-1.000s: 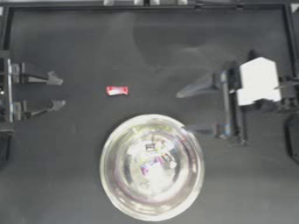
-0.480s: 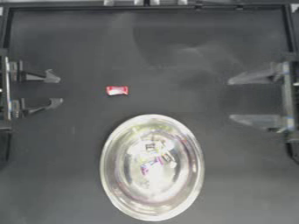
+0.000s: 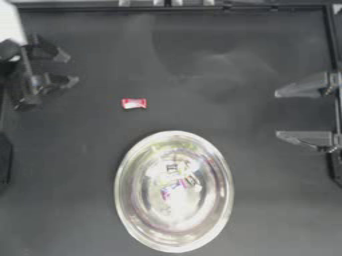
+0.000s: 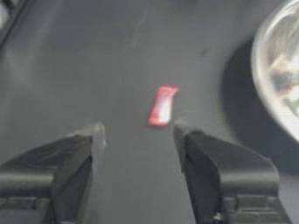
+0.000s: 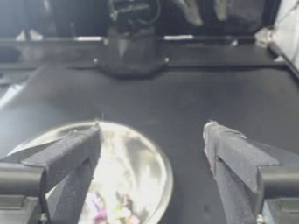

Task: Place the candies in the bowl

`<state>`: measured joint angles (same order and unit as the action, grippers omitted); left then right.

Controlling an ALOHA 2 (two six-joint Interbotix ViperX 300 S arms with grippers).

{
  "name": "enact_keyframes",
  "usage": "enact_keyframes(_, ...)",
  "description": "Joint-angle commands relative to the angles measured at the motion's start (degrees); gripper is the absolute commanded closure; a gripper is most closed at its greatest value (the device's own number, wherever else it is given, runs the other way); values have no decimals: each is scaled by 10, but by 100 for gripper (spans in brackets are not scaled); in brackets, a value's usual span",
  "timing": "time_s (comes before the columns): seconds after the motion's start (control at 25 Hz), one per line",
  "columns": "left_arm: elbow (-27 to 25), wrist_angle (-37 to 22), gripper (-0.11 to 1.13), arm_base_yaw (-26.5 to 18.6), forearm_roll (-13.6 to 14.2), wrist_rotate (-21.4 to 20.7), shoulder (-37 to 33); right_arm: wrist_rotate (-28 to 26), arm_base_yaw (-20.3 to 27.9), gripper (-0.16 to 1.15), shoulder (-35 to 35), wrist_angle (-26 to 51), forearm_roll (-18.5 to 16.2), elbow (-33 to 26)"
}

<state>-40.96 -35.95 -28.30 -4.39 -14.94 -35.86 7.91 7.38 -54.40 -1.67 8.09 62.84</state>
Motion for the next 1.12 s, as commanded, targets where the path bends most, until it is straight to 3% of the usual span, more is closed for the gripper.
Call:
enact_keyframes(0.04,62,-32,11,-11,-1,-38,65,1,0,0,2,-2,2,-6)
enact_keyframes(0.2,105,-63,0,-26,-23,-78,146,-1,1,0,2,-2,2,-6)
enact_keyframes(0.68,165,-66,-1,-22,-130,-203,322,-1,11,0,2,-4,18,0)
enact_keyframes(1.12,186,-61,0,-6,-138,-216,402,0,19,0,2,-6,20,1)
